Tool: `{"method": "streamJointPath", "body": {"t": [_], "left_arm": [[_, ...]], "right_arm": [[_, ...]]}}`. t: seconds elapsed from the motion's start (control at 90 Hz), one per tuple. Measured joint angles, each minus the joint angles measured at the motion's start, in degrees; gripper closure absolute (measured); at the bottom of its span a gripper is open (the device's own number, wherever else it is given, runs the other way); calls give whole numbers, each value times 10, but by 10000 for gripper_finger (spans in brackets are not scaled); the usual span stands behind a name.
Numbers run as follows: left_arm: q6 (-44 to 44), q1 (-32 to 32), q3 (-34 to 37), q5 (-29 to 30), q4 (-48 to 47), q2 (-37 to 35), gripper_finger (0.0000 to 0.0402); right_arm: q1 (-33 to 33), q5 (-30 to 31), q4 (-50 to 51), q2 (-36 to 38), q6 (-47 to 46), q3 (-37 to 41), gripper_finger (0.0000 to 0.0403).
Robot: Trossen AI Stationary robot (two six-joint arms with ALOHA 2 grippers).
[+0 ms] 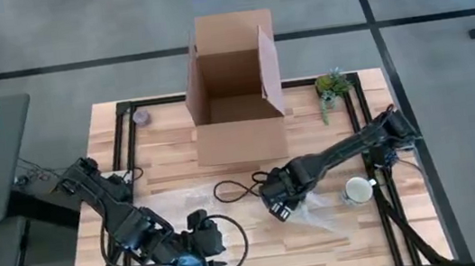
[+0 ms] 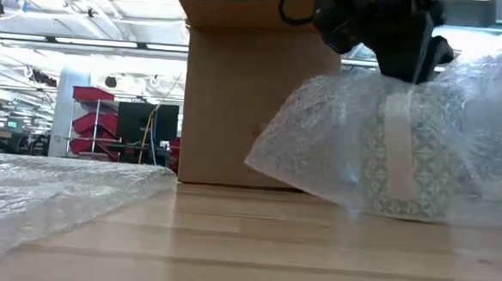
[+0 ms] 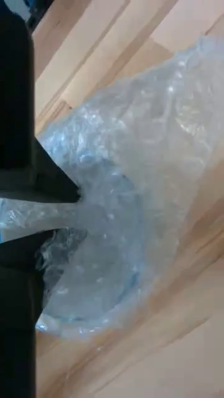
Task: Wrap mug
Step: Wrap the blue patterned mug with the right transparent bubble wrap
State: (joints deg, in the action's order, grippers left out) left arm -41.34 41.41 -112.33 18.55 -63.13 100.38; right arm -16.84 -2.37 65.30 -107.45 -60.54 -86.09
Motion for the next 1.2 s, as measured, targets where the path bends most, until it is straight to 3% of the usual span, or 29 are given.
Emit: {"method": "streamJointPath", "body": {"t": [0.111, 0.311, 0.533, 0.778, 1.2], "left_arm": [[0, 0, 0, 0, 0, 0, 268], [-6, 0, 0, -1, 0, 0, 268], [-9, 0, 0, -1, 0, 0, 268], [-9, 0, 0, -2, 1, 0, 268], [-11, 0, 0, -2, 1, 0, 268]], "right_arm": [[3, -10, -15, -37, 23, 3, 396], [8, -27, -12, -69, 41, 1, 391], [11, -30, 19, -24, 60, -27, 374], [34, -108, 35, 44, 49, -34, 356], [7, -57, -4, 97, -31, -34, 400]]}}
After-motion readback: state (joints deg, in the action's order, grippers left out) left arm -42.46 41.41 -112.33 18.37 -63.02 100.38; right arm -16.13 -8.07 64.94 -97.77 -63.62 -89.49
